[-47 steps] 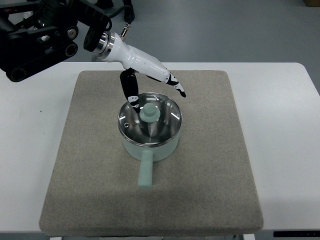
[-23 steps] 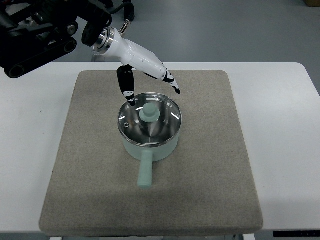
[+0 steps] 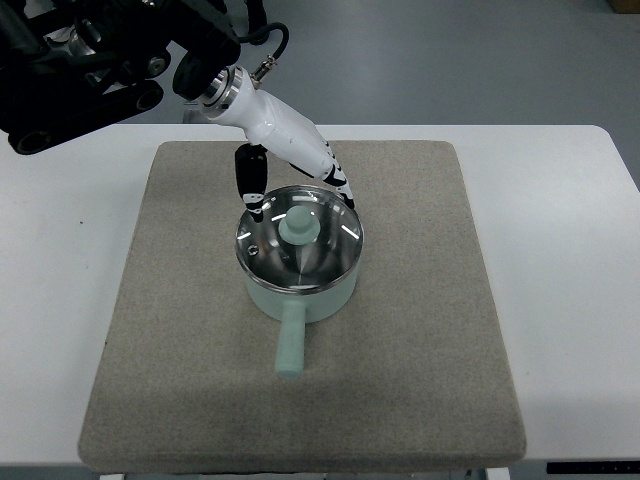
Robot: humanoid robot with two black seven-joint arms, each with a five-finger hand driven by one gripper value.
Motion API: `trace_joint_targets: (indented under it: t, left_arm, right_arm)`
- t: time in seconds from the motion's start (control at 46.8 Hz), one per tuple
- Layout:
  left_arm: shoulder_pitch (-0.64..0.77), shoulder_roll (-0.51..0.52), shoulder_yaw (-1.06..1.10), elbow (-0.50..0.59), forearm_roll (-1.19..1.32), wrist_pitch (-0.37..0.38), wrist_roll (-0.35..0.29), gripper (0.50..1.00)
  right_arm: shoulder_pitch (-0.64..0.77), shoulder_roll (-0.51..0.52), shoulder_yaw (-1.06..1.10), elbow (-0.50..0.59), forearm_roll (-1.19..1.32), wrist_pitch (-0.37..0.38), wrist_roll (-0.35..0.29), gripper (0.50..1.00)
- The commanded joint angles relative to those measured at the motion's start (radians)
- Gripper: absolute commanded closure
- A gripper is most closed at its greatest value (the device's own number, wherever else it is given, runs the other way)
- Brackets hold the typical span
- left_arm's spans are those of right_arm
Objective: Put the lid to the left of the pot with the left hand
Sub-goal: 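Lower the left hand onto the lid and position fingers around the knob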
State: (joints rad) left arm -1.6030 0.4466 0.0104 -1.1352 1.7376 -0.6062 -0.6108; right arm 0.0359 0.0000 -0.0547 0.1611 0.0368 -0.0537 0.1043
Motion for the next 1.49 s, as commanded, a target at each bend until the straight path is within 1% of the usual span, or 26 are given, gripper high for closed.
trace_joint_targets:
  t: [0.0,0.214,0.342,0.427,0.79,1.004,1.473]
  left_arm:
    - [0.012,-0.002,-0.003,0.002,-0.003,0.002,0.0,0.523]
    - [0.023,0.001,-0.01,0.006,-0.013,0.019,0.0,0.525]
    - [0.041,0.0,-0.01,0.011,-0.018,0.08,0.0,0.525]
    - [0.055,-0.003,-0.012,0.015,-0.018,0.1,0.0,0.525]
    - [0.071,-0.011,-0.02,0.017,-0.021,0.106,0.0,0.523]
    - [0.077,-0.011,-0.032,0.015,-0.026,0.108,0.0,0.508]
    - [0.083,-0.028,-0.032,0.018,-0.039,0.108,0.0,0.516]
  right_arm:
    - [0.001,0.0,-0.001,0.0,0.0,0.0,0.0,0.576]
    - [-0.001,0.0,-0.001,0.0,0.0,0.0,0.0,0.576]
    - [0.001,0.0,-0.001,0.0,0.0,0.0,0.0,0.576]
    - [-0.001,0.0,-0.001,0.0,0.0,0.0,0.0,0.576]
    - [-0.001,0.0,-0.001,0.0,0.0,0.0,0.0,0.576]
    - [-0.001,0.0,-0.001,0.0,0.0,0.0,0.0,0.579]
    - [-0.001,0.0,0.001,0.0,0.0,0.0,0.0,0.576]
